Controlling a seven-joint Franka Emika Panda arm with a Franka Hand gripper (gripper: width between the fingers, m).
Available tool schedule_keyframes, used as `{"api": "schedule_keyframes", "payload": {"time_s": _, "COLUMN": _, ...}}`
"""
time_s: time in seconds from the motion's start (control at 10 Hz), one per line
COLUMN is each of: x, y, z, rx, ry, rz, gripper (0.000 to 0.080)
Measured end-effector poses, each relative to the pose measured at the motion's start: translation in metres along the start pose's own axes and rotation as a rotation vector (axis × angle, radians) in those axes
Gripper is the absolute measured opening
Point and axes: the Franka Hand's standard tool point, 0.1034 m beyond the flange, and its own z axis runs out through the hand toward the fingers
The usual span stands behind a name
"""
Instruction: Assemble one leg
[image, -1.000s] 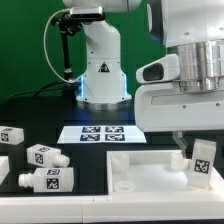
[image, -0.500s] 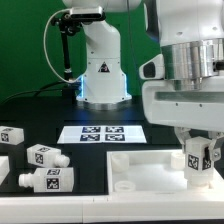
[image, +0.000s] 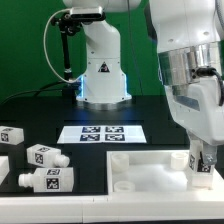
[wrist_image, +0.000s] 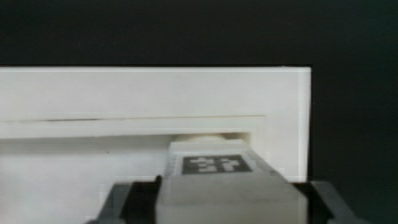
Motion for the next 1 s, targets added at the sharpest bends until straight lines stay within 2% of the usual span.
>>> {"api": "schedule_keyframes", "payload": {"time_s": 0.1, "x": 0.001, "y": 0.001, "z": 0.0, "rx": -0.009, "ry": 0.002, "rz": -0.097, "gripper": 0.0394}}
{"api": "schedule_keyframes", "payload": {"time_s": 0.2, "x": 0.003, "y": 0.002, "z": -0.001, "rx": -0.034, "ry": -0.009, "rz": -0.294, "gripper": 0.0394}}
{"api": "schedule_keyframes", "payload": {"time_s": 0.3, "x": 0.008, "y": 0.0, "z": -0.003, "rx": -0.055, "ry": -0.026, "rz": -0.511, "gripper": 0.0574}}
{"api": "schedule_keyframes", "payload": {"time_s": 0.4, "x": 0.009, "y": 0.001, "z": -0.003, "rx": -0.068, "ry": -0.036, "rz": -0.652, "gripper": 0.0574}}
{"api": "schedule_keyframes", "payload": {"time_s": 0.5, "x": 0.009, "y": 0.006, "z": -0.001, "rx": -0.092, "ry": -0.041, "rz": -0.787, "gripper": 0.0633}}
{"api": "schedule_keyframes", "payload": {"time_s": 0.7, "x": 0.01, "y": 0.005, "z": -0.001, "rx": -0.088, "ry": -0.041, "rz": -0.874, "gripper": 0.0647}}
{"api": "schedule_keyframes", "payload": {"time_s": 0.8, "x": 0.012, "y": 0.005, "z": -0.002, "rx": -0.1, "ry": -0.036, "rz": -1.005, "gripper": 0.0649}}
{"api": "schedule_keyframes", "payload": {"time_s": 1.0, "x": 0.012, "y": 0.0, "z": -0.006, "rx": -0.161, "ry": 0.005, "rz": -1.422, "gripper": 0.0649}}
